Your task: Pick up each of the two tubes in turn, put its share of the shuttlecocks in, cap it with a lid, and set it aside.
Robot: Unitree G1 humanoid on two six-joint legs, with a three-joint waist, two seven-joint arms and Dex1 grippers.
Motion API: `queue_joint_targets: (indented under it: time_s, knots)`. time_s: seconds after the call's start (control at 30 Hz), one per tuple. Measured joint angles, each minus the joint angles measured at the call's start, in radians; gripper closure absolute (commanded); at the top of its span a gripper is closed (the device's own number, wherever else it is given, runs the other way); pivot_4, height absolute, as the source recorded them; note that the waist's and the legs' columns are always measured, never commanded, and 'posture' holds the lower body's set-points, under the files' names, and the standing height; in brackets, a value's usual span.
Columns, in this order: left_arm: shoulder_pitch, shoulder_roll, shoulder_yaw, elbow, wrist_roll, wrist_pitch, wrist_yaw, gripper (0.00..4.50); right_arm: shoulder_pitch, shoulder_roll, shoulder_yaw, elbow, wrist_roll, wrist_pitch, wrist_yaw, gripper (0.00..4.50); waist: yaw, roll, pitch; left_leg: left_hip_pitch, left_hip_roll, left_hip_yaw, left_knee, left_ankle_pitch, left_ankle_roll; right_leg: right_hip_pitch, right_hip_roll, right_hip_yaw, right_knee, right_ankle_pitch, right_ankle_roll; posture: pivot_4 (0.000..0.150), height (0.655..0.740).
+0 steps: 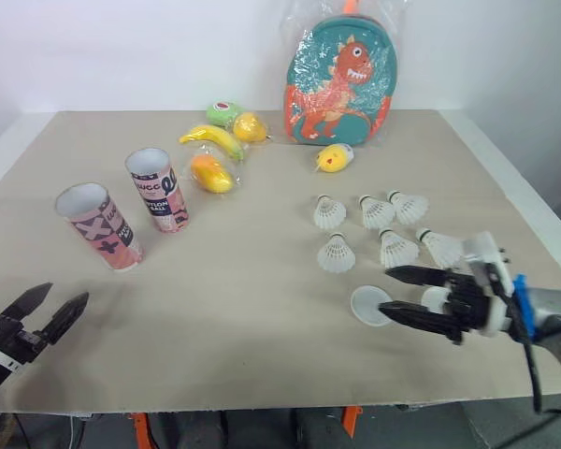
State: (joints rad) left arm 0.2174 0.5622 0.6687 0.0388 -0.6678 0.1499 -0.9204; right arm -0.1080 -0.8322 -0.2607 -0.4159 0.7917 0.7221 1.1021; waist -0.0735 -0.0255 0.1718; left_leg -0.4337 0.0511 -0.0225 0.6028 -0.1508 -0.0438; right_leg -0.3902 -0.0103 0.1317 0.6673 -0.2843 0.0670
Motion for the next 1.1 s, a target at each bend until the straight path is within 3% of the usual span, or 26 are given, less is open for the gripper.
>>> queue_joint_targets:
  time_s: [0.17, 0.3, 0.47, 1.1]
  knots:
    - [-0.052, 0.001, -0.013, 0.047, 0.040, -0.070, 0.004, 0.00, -0.080, 0.047, 0.115, -0.058, -0.001, 0.002, -0.047, 0.05, 0.001, -0.004, -0.002, 0.000, 0.001, 0.001, 0.000, 0.001, 0.000, 0.000, 0.000, 0.000, 0.000, 0.000, 0.000, 0.150, 0.7400]
    - [-0.152, 0.006, -0.066, 0.168, 0.096, -0.135, -0.004, 0.00, -0.173, 0.154, 0.239, -0.036, -0.101, -0.047, -0.146, 0.05, 0.002, -0.008, -0.004, -0.004, 0.001, -0.001, 0.000, 0.001, 0.000, -0.002, 0.001, -0.002, 0.000, 0.004, 0.002, 0.150, 0.7400]
    - [-0.257, 0.014, -0.104, 0.283, 0.126, -0.183, -0.020, 0.00, -0.181, 0.208, 0.286, -0.031, -0.152, -0.076, -0.206, 0.05, 0.004, -0.008, -0.004, -0.004, 0.002, -0.004, 0.000, 0.001, 0.000, -0.002, 0.002, -0.005, 0.000, 0.004, 0.001, 0.150, 0.7400]
    - [-0.593, 0.113, -0.254, 0.664, 0.211, -0.297, -0.219, 0.00, -0.130, 0.226, 0.293, -0.073, -0.158, -0.099, -0.239, 0.05, 0.004, -0.008, -0.004, -0.005, 0.003, -0.007, 0.000, 0.001, 0.000, -0.001, 0.004, -0.007, 0.001, 0.004, 0.000, 0.150, 0.7400]
